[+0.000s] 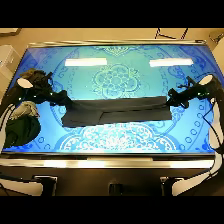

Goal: Fold the clothes and pants, and hang the long-sleeved shirts on hangers.

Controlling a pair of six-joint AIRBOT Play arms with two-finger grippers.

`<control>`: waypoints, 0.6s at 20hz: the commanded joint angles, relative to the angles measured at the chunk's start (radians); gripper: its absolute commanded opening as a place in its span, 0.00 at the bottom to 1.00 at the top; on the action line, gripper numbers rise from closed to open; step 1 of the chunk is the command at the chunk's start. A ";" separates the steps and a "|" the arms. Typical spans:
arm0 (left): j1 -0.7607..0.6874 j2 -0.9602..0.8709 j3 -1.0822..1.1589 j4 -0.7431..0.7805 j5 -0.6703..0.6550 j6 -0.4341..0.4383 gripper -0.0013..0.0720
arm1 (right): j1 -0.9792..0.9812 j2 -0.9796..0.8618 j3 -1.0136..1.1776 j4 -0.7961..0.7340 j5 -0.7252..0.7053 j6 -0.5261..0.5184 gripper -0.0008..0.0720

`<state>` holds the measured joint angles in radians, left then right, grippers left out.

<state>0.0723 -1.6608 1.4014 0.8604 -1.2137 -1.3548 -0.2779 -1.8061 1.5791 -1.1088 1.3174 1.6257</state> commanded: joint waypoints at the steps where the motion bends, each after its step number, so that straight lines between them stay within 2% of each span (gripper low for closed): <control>1: -0.005 -0.145 0.158 -0.004 0.002 -0.038 0.05 | 0.008 -0.084 0.055 0.023 -0.042 0.065 0.06; 4: -0.014 -0.201 0.172 -0.004 -0.022 -0.049 0.06 | 0.008 -0.111 0.055 0.051 -0.034 0.063 0.09; 5: -0.016 -0.212 0.172 -0.004 -0.045 -0.048 0.10 | 0.008 -0.112 0.055 0.084 -0.034 0.052 0.19; 6: -0.014 -0.214 0.172 -0.003 -0.067 -0.026 0.30 | -0.002 -0.110 0.064 0.131 -0.018 0.023 0.39; 7: -0.003 -0.207 0.172 -0.003 -0.090 -0.014 0.59 | -0.023 -0.110 0.090 0.175 0.031 -0.047 0.72; 8: 0.012 -0.195 0.172 -0.004 -0.109 -0.015 0.74 | -0.051 -0.110 0.119 0.180 0.082 -0.099 0.90; 10: 0.048 -0.160 0.172 -0.004 -0.152 -0.015 0.74 | -0.124 -0.113 0.131 0.140 0.134 -0.094 0.97; 12: 0.071 -0.113 0.172 -0.004 -0.182 -0.015 0.74 | -0.171 -0.135 0.130 0.097 0.164 -0.081 0.99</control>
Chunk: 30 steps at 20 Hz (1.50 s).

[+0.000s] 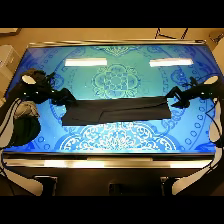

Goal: Fold the clothes and pants, and hang the long-sleeved shirts on hangers.

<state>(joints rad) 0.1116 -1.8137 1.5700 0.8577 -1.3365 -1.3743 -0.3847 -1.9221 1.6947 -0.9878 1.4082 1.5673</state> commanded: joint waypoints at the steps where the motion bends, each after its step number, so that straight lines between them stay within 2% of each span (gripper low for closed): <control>1: 0.033 0.068 0.003 -0.001 -0.061 0.005 0.74 | -0.068 -0.033 0.014 -0.023 0.082 -0.024 0.99; 4: 0.016 0.143 0.003 -0.001 -0.059 0.005 0.74 | -0.051 -0.081 0.014 0.047 0.074 -0.081 1.00; 9: -0.047 0.220 0.003 -0.002 -0.058 0.004 0.74 | 0.019 -0.146 0.014 0.079 0.055 -0.087 0.97; 10: -0.063 0.229 0.003 -0.002 -0.054 0.004 0.74 | 0.042 -0.149 0.015 0.078 0.051 -0.088 0.85; 11: -0.082 0.235 0.003 -0.002 -0.040 0.004 0.73 | 0.061 -0.148 0.015 0.080 0.053 -0.099 0.62; 12: -0.102 0.237 0.003 -0.002 -0.012 0.004 0.73 | 0.075 -0.143 0.016 0.093 0.063 -0.115 0.26; 13: -0.124 0.234 0.003 -0.002 0.026 0.004 0.72 | 0.084 -0.131 0.016 0.114 0.077 -0.121 0.07; 14: -0.152 0.229 0.001 -0.002 0.084 0.004 0.61 | 0.087 -0.113 0.016 0.140 0.090 -0.142 0.07; 16: -0.225 0.212 -0.010 -0.002 0.206 0.002 0.13 | 0.093 -0.047 0.016 0.195 0.122 -0.143 0.06; 17: -0.276 0.196 -0.019 -0.002 0.276 0.002 0.05 | 0.098 -0.003 0.016 0.211 0.136 -0.143 0.06; 19: -0.380 0.135 -0.023 -0.005 0.341 -0.003 0.05 | 0.123 0.107 0.016 0.221 0.158 -0.127 0.06; 21: -0.465 0.058 -0.023 -0.011 0.339 -0.082 0.05 | 0.165 0.232 0.016 0.220 0.169 -0.084 0.06; 23: -0.533 -0.016 -0.023 -0.080 0.361 -0.103 0.05 | 0.207 0.343 0.016 0.219 0.164 -0.035 0.06; 25: -0.586 -0.080 -0.023 -0.190 0.449 -0.104 0.05 | 0.248 0.444 0.016 0.219 0.155 0.019 0.06; 28: -0.673 -0.169 -0.023 -0.490 0.539 -0.095 0.05 | 0.309 0.543 0.016 0.219 0.136 0.073 0.07; 30: -0.743 -0.216 -0.023 -0.631 0.580 -0.083 0.05 | 0.340 0.581 0.016 0.219 0.108 0.084 0.07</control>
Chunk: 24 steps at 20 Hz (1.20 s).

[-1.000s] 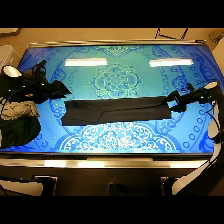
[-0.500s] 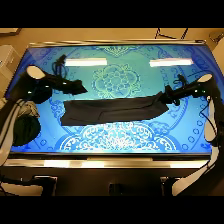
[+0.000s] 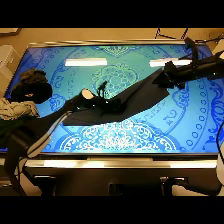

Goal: Fold the clothes and pants, and hang the long-sleeved shirts on hangers.

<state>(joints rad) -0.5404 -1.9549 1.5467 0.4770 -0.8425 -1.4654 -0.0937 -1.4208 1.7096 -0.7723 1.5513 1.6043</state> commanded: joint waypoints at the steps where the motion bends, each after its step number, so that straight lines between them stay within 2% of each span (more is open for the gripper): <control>1: -0.127 -0.092 0.000 -0.322 0.132 0.010 0.05 | 0.061 0.093 0.001 0.003 -0.052 0.065 0.07; 2: -0.159 -0.103 0.001 -0.399 0.184 0.021 0.05 | 0.068 0.100 0.001 0.003 -0.066 0.077 0.07; 4: -0.211 -0.108 0.002 -0.566 0.284 0.108 0.05 | 0.068 0.092 0.001 0.003 -0.071 0.084 0.07; 5: -0.220 -0.108 0.005 -0.614 0.310 0.150 0.05 | 0.068 0.083 0.001 -0.002 -0.076 0.084 0.07; 7: -0.195 -0.101 0.008 -0.611 0.312 0.214 0.05 | 0.068 0.053 0.001 0.009 -0.093 0.086 0.07; 9: -0.117 -0.069 0.007 -0.455 0.285 0.212 0.04 | 0.068 0.011 0.001 0.051 -0.124 0.085 0.07; 12: 0.086 0.049 0.007 -0.066 0.187 0.086 0.04 | 0.125 -0.065 0.001 0.099 -0.193 0.063 0.07; 15: 0.320 0.223 0.007 0.195 0.058 0.040 0.04 | 0.233 -0.167 0.001 0.154 -0.254 0.037 0.07; 19: 0.571 0.474 0.007 0.353 -0.071 0.040 0.05 | 0.397 -0.323 0.001 0.175 -0.359 0.045 0.07; 22: 0.662 0.620 0.007 0.404 -0.127 0.043 0.05 | 0.506 -0.462 0.001 0.227 -0.449 0.092 0.08; 23: 0.674 0.656 0.007 0.416 -0.135 0.043 0.05 | 0.536 -0.504 0.001 0.257 -0.477 0.095 0.13; 24: 0.678 0.686 0.007 0.425 -0.137 0.043 0.05 | 0.563 -0.542 0.001 0.285 -0.507 0.095 0.29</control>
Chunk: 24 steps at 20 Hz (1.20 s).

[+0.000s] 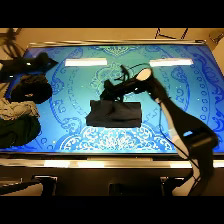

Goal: Fold the clothes and pants, and hang the long-sleeved shirts on hangers.

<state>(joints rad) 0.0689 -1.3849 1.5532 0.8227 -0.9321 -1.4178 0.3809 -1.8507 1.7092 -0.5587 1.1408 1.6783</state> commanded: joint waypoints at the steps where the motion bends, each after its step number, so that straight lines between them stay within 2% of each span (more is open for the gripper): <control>1: 0.069 0.142 0.000 0.084 -0.048 -0.004 0.05 | 0.111 -0.143 0.001 0.098 -0.117 0.023 0.66; 2: 0.068 0.158 0.000 0.087 -0.048 -0.004 0.05 | 0.115 -0.158 0.001 0.116 -0.128 0.023 0.89; 4: 0.068 0.180 0.000 0.087 -0.048 -0.004 0.05 | 0.078 -0.145 0.001 0.115 -0.109 -0.002 0.88; 6: 0.068 0.184 0.000 0.087 -0.048 -0.003 0.05 | -0.027 -0.091 0.001 0.062 -0.029 -0.026 0.88; 8: 0.068 0.184 0.000 0.088 -0.048 0.007 0.05 | -0.174 -0.018 0.001 -0.085 0.084 -0.025 0.88; 11: 0.068 0.184 0.000 0.088 -0.048 0.007 0.05 | -0.389 0.057 -0.001 -0.477 0.330 0.043 0.88; 12: 0.068 0.184 0.000 0.087 -0.048 0.007 0.05 | -0.435 0.058 -0.014 -0.558 0.399 0.055 0.88; 13: 0.067 0.184 0.000 0.087 -0.049 0.006 0.05 | -0.470 0.058 -0.057 -0.576 0.425 0.053 0.88; 15: 0.067 0.184 0.000 0.087 -0.048 0.003 0.05 | -0.483 0.056 -0.176 -0.504 0.372 0.006 0.88; 17: 0.067 0.184 0.000 0.087 -0.049 0.003 0.05 | -0.462 0.044 -0.293 -0.319 0.274 -0.134 0.88; 19: 0.067 0.184 0.000 0.087 -0.054 -0.001 0.05 | -0.442 0.012 -0.350 -0.191 0.224 -0.214 0.87; 21: 0.067 0.184 0.000 0.087 -0.056 -0.020 0.05 | -0.424 -0.030 -0.354 -0.149 0.206 -0.234 0.81; 22: 0.066 0.184 0.000 0.086 -0.055 -0.024 0.05 | -0.414 -0.044 -0.354 -0.138 0.180 -0.241 0.70; 23: 0.066 0.184 0.000 0.086 -0.056 -0.024 0.05 | -0.407 -0.050 -0.354 -0.127 0.152 -0.250 0.52; 24: 0.067 0.184 0.000 0.086 -0.056 -0.024 0.05 | -0.407 -0.050 -0.352 -0.119 0.129 -0.263 0.23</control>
<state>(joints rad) 0.1352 -1.2018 1.5532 0.9089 -0.9859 -1.4326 -0.0383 -1.8771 1.3758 -0.7486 1.3411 1.4727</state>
